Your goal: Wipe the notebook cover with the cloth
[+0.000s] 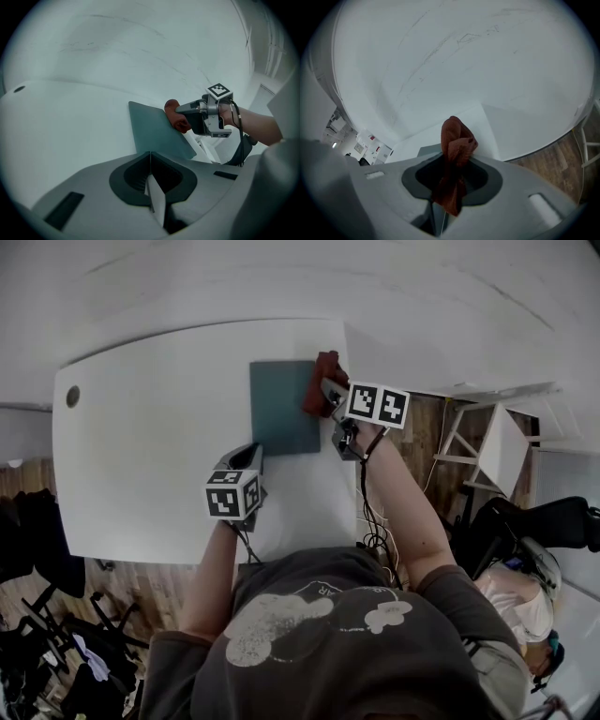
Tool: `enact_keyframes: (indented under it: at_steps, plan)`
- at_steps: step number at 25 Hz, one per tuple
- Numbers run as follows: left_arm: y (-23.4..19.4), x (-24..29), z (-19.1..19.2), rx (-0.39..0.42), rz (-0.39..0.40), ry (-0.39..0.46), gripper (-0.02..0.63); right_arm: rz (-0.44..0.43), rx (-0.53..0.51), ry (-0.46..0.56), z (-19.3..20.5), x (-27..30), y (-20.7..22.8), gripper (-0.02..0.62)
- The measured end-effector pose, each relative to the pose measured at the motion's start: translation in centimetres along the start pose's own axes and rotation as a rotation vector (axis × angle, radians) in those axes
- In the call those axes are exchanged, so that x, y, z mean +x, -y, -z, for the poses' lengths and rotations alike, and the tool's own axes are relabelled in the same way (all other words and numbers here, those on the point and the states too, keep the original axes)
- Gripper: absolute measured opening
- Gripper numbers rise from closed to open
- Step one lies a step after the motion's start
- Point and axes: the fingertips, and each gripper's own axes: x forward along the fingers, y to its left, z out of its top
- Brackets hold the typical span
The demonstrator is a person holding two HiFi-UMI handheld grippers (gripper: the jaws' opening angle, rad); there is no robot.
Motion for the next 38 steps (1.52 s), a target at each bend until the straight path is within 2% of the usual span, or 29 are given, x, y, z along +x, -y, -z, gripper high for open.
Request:
enact_keyframes:
  at_steps: [6,11,14,23,33,38]
  plan:
    - [0.0,-0.1,0.0,-0.002,-0.002,0.004,0.008,-0.174,-0.141,-0.012,0.2,-0.8,-5.4,0.104]
    - [0.1,0.0,0.0,-0.005,0.0,0.005,0.008,-0.283,-0.173,-0.07,2.5,-0.2,-10.2,0.104]
    - [0.0,-0.2,0.1,-0.005,0.002,0.008,0.008,-0.314,-0.185,-0.098,4.1,0.6,-12.5,0.104]
    - [0.0,-0.1,0.1,0.01,0.006,0.005,0.008,-0.283,-0.131,-0.131,6.6,3.7,-14.1,0.104]
    - [0.1,-0.1,0.0,0.016,0.003,0.001,0.008,-0.251,-0.163,-0.142,6.9,4.5,-13.2,0.104]
    - [0.0,0.0,0.0,0.017,0.0,0.002,0.008,-0.232,-0.213,-0.148,7.0,4.7,-13.0,0.104]
